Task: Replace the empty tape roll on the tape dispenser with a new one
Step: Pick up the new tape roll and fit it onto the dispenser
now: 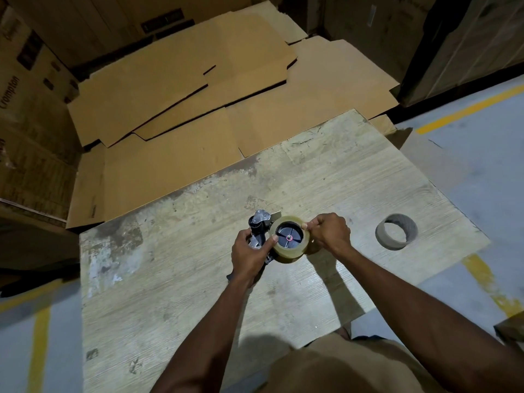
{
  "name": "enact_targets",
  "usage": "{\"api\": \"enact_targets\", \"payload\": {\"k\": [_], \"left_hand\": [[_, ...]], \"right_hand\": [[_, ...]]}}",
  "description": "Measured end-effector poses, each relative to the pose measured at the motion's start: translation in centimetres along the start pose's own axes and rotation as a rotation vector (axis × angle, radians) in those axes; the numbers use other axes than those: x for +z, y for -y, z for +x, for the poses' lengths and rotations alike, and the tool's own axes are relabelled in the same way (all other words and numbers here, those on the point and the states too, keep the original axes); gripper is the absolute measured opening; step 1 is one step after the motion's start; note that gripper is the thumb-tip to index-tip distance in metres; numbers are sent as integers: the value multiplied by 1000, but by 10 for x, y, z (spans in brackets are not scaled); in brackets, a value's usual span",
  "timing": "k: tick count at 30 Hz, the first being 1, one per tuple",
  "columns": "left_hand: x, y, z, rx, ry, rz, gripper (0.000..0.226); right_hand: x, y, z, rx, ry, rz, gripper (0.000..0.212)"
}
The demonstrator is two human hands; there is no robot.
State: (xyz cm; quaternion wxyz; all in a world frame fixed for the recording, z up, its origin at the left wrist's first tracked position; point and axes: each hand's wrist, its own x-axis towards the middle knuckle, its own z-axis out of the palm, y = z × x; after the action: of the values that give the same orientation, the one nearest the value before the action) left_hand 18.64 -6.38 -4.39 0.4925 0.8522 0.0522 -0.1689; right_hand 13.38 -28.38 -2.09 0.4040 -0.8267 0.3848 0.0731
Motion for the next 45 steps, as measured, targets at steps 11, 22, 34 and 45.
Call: {"api": "enact_targets", "payload": {"k": [11, 22, 34, 45], "left_hand": [[5, -8, -1, 18, -53, 103, 69], [5, -7, 0, 9, -64, 148, 71], [-10, 2, -9, -59, 93, -93, 38], [-57, 30, -5, -68, -14, -226, 19]], "right_hand": [[7, -4, 6, -12, 15, -27, 30], [7, -6, 5, -24, -20, -42, 33], [20, -17, -13, -118, -111, 117, 35], [68, -1, -104, -45, -83, 227, 41]]}}
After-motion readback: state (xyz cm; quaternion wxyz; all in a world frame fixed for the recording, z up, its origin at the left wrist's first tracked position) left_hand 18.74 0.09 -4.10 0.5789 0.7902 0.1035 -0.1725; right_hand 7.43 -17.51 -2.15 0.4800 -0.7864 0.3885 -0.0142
